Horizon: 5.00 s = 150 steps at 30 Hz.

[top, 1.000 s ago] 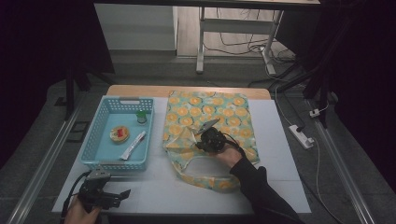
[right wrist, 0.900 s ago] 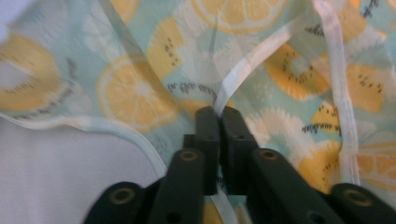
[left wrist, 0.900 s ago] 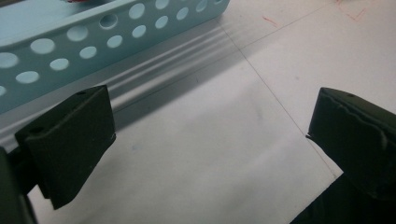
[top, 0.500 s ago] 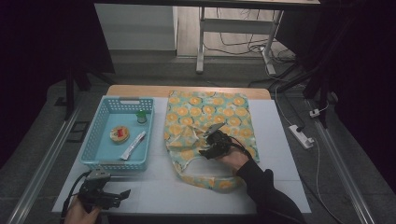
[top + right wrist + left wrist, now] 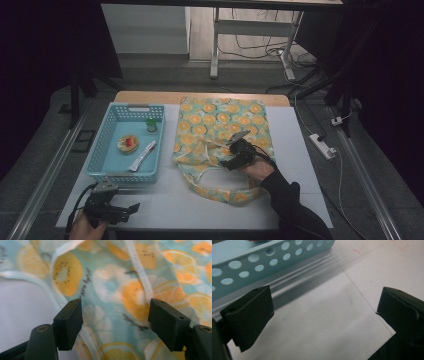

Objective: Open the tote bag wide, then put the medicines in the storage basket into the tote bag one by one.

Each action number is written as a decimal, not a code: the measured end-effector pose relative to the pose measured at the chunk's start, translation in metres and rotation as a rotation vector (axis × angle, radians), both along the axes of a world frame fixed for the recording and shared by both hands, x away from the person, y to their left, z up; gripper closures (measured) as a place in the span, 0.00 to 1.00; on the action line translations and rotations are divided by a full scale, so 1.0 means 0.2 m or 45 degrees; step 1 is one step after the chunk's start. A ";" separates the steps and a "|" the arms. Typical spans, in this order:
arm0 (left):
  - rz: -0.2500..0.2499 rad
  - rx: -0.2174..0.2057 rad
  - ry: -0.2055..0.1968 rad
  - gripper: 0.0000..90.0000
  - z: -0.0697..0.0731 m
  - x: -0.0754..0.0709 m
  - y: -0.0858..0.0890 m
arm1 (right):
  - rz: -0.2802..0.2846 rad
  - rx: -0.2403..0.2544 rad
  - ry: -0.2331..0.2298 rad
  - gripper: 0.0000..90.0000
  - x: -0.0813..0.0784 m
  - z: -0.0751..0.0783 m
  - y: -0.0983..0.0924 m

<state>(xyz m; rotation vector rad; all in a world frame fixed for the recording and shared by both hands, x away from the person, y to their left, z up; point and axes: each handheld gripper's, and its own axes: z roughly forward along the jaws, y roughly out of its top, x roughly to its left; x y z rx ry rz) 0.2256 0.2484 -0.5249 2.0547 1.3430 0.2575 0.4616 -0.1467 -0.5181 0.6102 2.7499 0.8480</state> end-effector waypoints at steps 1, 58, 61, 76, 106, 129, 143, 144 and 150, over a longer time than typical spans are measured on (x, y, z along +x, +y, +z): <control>0.000 -0.001 -0.001 0.01 0.00 0.00 0.00 | 0.014 0.002 0.007 0.31 -0.01 0.00 0.01; 0.006 -0.005 0.010 0.01 0.00 0.01 0.00 | -0.015 0.351 -0.038 1.00 0.06 0.40 -0.06; 0.007 -0.006 0.011 0.01 0.00 0.01 0.00 | -0.016 0.386 -0.029 1.00 0.06 0.43 -0.05; 0.011 -0.027 0.008 0.00 0.00 0.01 0.01 | -0.023 0.466 -0.039 1.00 0.08 0.54 -0.03; 0.044 -0.082 -0.050 0.00 0.02 -0.01 0.04 | -0.028 0.495 -0.057 1.00 0.07 0.56 -0.04; -0.057 -0.160 -0.113 0.00 0.11 -0.02 0.08 | -0.022 0.479 -0.063 1.00 0.07 0.55 -0.04; -0.044 -0.205 -0.149 0.00 0.20 0.01 0.09 | -0.020 0.481 -0.061 1.00 0.07 0.54 -0.04; -0.043 -0.202 -0.156 0.00 0.21 0.01 0.09 | -0.020 0.481 -0.061 1.00 0.07 0.54 -0.04; -0.043 -0.139 -0.159 0.00 0.24 0.06 0.08 | -0.019 0.477 -0.060 1.00 0.07 0.54 -0.03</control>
